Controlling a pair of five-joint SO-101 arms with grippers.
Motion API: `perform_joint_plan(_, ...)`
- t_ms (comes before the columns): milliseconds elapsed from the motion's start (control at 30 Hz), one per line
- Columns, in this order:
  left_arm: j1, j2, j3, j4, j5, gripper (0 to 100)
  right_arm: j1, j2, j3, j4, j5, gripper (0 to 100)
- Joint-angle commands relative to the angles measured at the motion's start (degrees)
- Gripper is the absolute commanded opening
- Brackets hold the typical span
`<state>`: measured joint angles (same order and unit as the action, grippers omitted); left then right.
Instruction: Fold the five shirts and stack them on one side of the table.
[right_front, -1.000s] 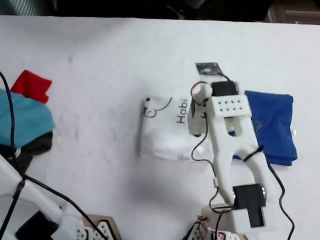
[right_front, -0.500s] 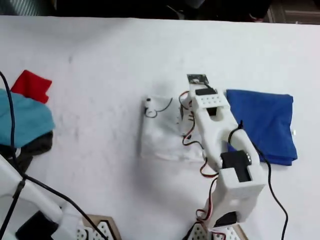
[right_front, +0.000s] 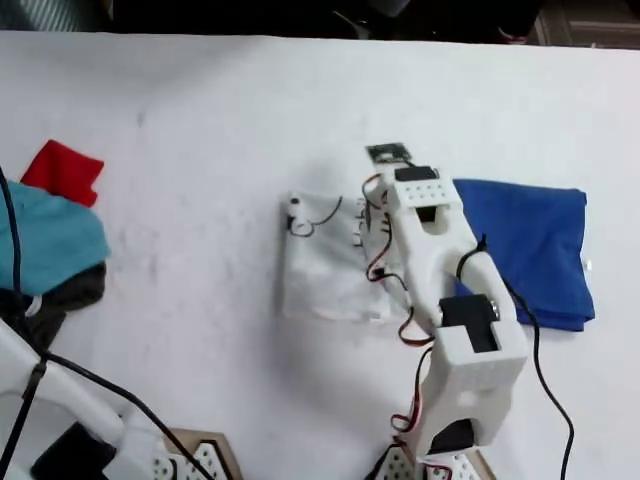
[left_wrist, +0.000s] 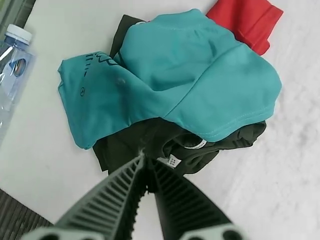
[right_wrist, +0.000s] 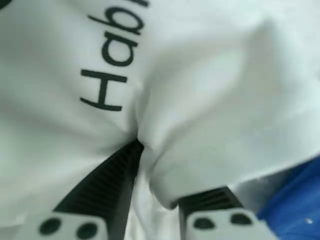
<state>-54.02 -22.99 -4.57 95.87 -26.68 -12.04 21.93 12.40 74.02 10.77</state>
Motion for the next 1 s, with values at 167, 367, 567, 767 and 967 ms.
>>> perform_joint_plan(167, -0.8, -2.1, -0.9, -0.4, -0.6, 2, 1.8, -5.4, -4.9, 2.2, 42.5, 1.9)
perform_joint_plan(367, -0.8, -2.1, -0.9, -0.4, -0.6, 2, 1.1, -6.4, -13.8, 0.3, 67.6, 1.9)
perform_joint_plan(567, -0.8, -2.1, -0.9, -0.4, -0.5, 2, -2.9, -5.4, -13.5, -5.9, 73.5, 2.1)
perform_joint_plan(767, -0.8, -2.1, -0.4, -0.3, -0.5, 2, -2.9, -5.1, -17.9, -6.3, 56.0, 9.7)
perform_joint_plan(967, -0.8, -2.1, -0.7, 0.4, -0.5, 2, -3.1, -4.8, -27.3, -2.6, 22.2, 32.8)
